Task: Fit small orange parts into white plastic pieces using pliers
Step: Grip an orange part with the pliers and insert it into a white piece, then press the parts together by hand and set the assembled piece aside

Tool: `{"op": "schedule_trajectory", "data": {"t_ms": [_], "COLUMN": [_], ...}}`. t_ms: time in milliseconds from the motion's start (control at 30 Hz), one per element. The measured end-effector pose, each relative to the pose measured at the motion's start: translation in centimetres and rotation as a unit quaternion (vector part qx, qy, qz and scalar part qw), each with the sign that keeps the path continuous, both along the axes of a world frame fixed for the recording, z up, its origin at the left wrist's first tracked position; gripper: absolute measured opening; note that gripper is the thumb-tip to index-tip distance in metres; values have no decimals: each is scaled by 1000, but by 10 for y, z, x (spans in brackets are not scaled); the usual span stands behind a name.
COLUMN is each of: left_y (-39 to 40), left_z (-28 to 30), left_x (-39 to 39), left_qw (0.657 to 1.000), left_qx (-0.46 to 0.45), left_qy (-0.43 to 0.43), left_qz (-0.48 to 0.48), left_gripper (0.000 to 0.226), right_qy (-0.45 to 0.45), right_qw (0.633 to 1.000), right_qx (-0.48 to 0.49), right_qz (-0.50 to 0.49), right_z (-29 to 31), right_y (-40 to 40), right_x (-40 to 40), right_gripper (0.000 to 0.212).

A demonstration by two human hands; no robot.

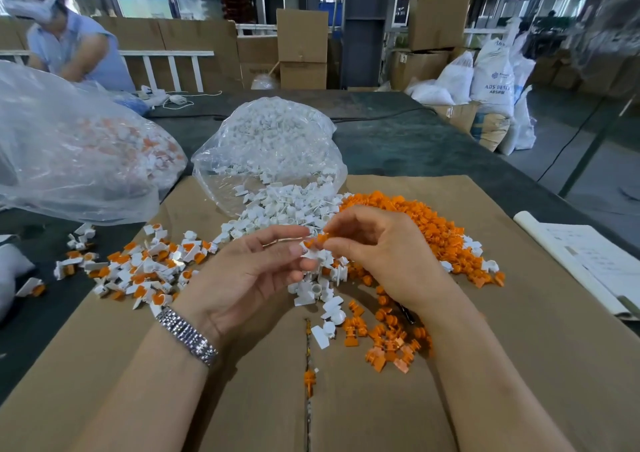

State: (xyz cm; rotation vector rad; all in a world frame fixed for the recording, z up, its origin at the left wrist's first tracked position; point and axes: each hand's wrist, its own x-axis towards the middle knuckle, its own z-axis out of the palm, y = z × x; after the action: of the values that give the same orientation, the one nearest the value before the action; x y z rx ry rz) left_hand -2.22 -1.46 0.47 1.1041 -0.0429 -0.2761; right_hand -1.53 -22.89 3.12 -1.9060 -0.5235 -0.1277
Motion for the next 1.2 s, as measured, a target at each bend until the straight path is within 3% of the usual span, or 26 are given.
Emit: {"op": "schedule_trajectory", "data": {"t_ms": [133,300,367,400,433,500,567,600,667,733,767,833,900,1067,1200], "left_y": [0,-2,-4,-3,0,7,11,12,11,8,6,3,-2,-9,-14], "left_z": [0,0,-1,-2,-3,-2,-2,-1,0,3,4,1,-4,-7,-8], "left_x": [1,1,0,0,1,1,-1,-2,-4,-9,-11,-12,-11,-9,-9], "left_qw": [999,999,998,985,950,831,741,721,745,800,809,776,735,716,756], "left_qx": [-41,-52,20,114,240,451,558,581,571,532,528,574,621,631,589], "left_qy": [16,15,-6,-29,-56,-106,-135,-150,-199,-241,-250,-264,-273,-298,-279], "left_qz": [-10,-2,64,123,192,308,348,346,279,140,69,-15,-18,13,59], "left_gripper": [26,24,21,16,12,11,19,23,21,19,18,20,21,22,15], "right_qy": [-6,-4,4,7,11,16,16,15,13,13,13,14,16,20,16], "right_qw": [999,999,997,995,993,991,989,989,989,989,989,988,988,990,990], "right_qx": [49,33,16,12,10,11,5,-2,-11,-16,-18,-21,-21,-24,-26], "right_qz": [1,-40,-80,-100,-115,-133,-144,-147,-147,-146,-147,-150,-151,-139,-136], "right_z": [1,-1,-4,-6,-7,-8,-9,-10,-11,-11,-11,-12,-11,-11,-10], "right_y": [2,1,-1,-2,-4,-5,-6,-5,-5,-5,-5,-5,-5,-4,-2], "right_x": [-2,1,4,6,8,10,12,12,12,13,13,13,13,11,10], "right_gripper": [18,11,10,10,9,8,8,8,8,8,8,8,8,9,9]}}
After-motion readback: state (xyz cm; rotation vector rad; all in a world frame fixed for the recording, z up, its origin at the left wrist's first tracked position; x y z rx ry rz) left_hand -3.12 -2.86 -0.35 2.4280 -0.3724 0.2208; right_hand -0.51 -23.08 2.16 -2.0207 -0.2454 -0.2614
